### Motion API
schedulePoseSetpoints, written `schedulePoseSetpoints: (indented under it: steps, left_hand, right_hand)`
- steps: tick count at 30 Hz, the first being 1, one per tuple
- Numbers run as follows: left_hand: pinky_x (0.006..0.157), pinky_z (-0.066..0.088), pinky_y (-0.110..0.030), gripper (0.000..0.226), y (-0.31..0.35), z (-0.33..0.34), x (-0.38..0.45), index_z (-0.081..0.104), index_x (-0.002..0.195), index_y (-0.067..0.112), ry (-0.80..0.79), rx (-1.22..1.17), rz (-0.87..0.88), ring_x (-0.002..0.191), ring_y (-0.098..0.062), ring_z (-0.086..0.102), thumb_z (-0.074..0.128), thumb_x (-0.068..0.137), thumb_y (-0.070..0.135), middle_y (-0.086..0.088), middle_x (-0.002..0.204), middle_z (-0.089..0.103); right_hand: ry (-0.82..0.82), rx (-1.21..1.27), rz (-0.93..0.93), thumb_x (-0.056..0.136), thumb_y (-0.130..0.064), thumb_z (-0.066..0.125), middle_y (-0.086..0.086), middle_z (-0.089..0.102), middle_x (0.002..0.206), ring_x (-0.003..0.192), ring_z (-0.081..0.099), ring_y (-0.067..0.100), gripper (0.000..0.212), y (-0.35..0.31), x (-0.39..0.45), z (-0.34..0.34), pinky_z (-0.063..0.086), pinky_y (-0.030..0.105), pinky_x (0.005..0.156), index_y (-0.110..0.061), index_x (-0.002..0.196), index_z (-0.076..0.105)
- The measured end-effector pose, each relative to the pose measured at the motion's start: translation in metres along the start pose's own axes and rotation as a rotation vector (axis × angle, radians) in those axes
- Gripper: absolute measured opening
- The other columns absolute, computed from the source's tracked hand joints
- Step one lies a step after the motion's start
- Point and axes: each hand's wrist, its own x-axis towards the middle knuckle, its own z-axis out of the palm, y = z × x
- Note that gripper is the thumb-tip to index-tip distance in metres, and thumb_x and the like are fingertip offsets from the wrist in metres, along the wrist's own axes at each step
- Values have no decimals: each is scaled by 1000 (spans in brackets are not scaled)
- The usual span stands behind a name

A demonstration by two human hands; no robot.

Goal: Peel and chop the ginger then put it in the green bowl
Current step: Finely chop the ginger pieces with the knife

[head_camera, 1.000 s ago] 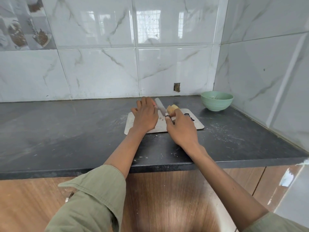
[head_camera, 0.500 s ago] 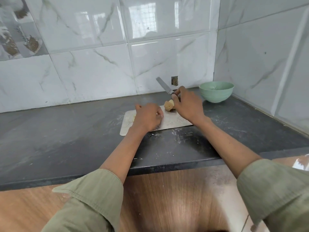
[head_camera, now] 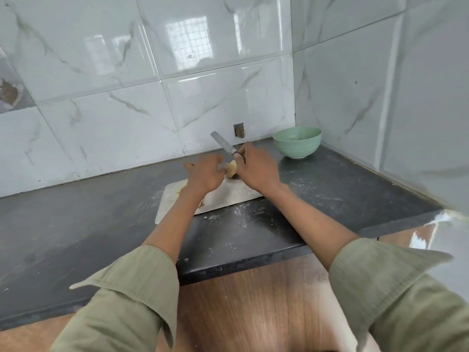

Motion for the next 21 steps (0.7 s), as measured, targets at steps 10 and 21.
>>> schedulePoseSetpoints:
  steps: [10,21]
  left_hand:
    - [84,23,-45,17,4,13,0,70,100,30,104,87,82,107,-18,60,57,91,22,12,103,72]
    - [104,31,-50,17,4,11,-9,72,102,23,142,-165,24,105,-21,62,66,89,15,6,95,72]
  right_hand:
    - [22,6,-24,104,-36,44,1,65,90,79,59,25,21,-4,4,4,42,38,64,-18,106,54]
    - [41,9,9,104,-37,47,-1,65,87,79,60,22,19,-2,1,-1,41,37,62,-19,103,55]
